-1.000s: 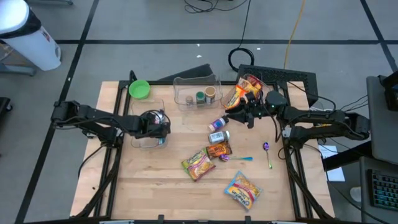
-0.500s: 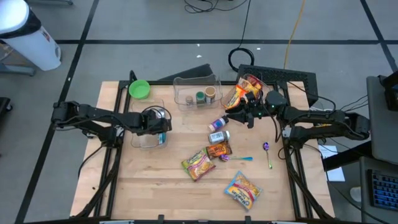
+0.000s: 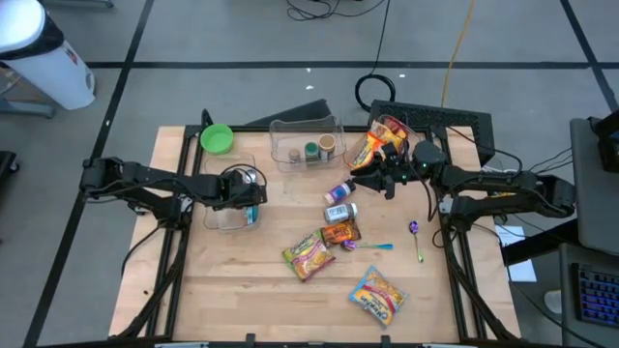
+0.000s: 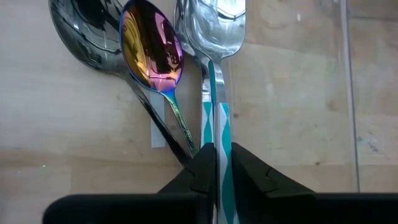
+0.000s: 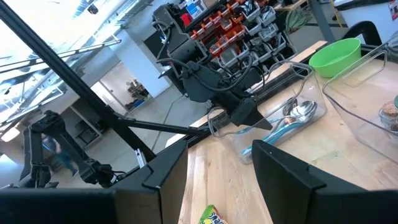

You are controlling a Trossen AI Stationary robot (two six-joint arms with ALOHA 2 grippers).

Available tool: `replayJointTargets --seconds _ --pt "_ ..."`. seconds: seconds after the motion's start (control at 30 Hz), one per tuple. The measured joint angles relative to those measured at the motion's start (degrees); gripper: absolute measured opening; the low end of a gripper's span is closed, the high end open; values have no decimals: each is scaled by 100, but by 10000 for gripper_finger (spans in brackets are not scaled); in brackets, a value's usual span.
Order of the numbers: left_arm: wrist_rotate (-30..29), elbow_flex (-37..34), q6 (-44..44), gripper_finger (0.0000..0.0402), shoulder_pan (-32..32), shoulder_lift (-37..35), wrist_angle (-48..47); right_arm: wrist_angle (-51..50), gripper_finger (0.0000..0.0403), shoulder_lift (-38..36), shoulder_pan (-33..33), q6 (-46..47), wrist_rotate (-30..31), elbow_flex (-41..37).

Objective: Pick & Place Food Item
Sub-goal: Put the white patterned spoon into the left transparent bin, then put the blue noodle pack into the right transparent bin

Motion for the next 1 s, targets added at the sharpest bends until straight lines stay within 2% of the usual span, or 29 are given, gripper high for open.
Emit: replayJointTargets --seconds 0.1,0.33,0.5,0.67,0.8,1.0 --pt "-3 0 -24 49 0 0 -1 0 171 0 0 0 0 0" --pt "3 0 -43 116 0 0 6 0 171 0 0 0 -6 0" --pt "411 0 84 144 0 -115 52 -4 171 0 0 0 -20 0" --pt "1065 43 681 148 0 -464 1 -11 171 0 2 0 -20 0" --pt "1133 216 892 141 12 -964 -174 -21 171 0 2 0 -20 0" --pt "1228 904 1183 129 238 -1768 -975 -28 171 0 2 0 -7 0"
